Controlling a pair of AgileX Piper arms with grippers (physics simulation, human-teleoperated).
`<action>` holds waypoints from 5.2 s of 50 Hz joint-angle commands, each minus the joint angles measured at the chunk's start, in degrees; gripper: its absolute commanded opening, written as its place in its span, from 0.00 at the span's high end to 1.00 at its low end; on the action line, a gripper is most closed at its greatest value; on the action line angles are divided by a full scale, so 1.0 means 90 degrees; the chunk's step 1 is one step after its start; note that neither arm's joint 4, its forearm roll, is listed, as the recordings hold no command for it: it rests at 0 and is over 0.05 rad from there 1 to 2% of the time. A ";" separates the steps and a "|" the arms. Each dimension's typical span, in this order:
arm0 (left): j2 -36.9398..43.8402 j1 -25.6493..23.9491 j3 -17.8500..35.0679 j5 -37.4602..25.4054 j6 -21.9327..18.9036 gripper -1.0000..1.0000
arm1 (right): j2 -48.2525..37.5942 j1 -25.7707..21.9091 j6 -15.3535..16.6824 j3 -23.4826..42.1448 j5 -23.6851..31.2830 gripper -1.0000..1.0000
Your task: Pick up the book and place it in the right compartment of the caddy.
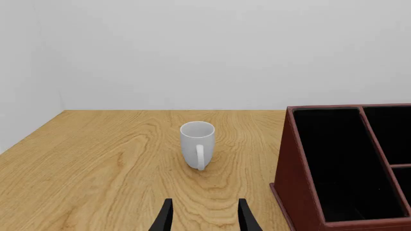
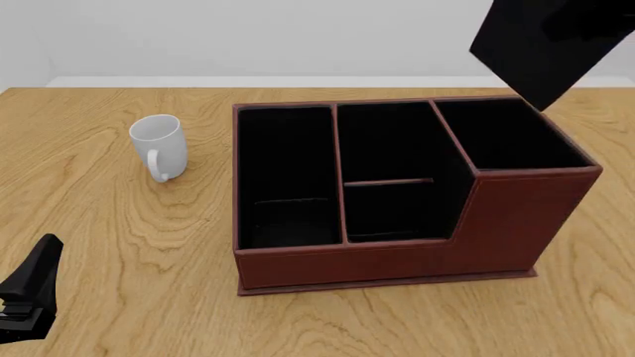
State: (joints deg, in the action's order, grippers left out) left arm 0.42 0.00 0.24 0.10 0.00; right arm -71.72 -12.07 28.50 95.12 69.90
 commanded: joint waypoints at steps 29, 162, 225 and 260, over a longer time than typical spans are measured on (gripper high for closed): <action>0.0000 0.0000 0.0000 0.0000 0.0000 0.00 | -0.0068 0.0011 -0.0731 -0.0291 0.0000 1.00; 0.0000 0.0000 0.0000 0.0000 0.0000 0.00 | -0.0548 0.0565 -0.1432 -0.2438 -0.1728 1.00; 0.0000 0.0000 0.0000 0.0000 0.0000 0.00 | -0.1125 0.0790 -0.1551 -0.2593 -0.2328 0.00; 0.0000 0.0000 0.0000 0.0000 0.0000 0.00 | 0.0443 0.1199 -0.1038 -0.2858 -0.2629 0.00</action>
State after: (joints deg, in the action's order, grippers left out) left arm 0.42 0.00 0.24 0.10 0.00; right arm -71.72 -3.55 16.86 72.68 50.16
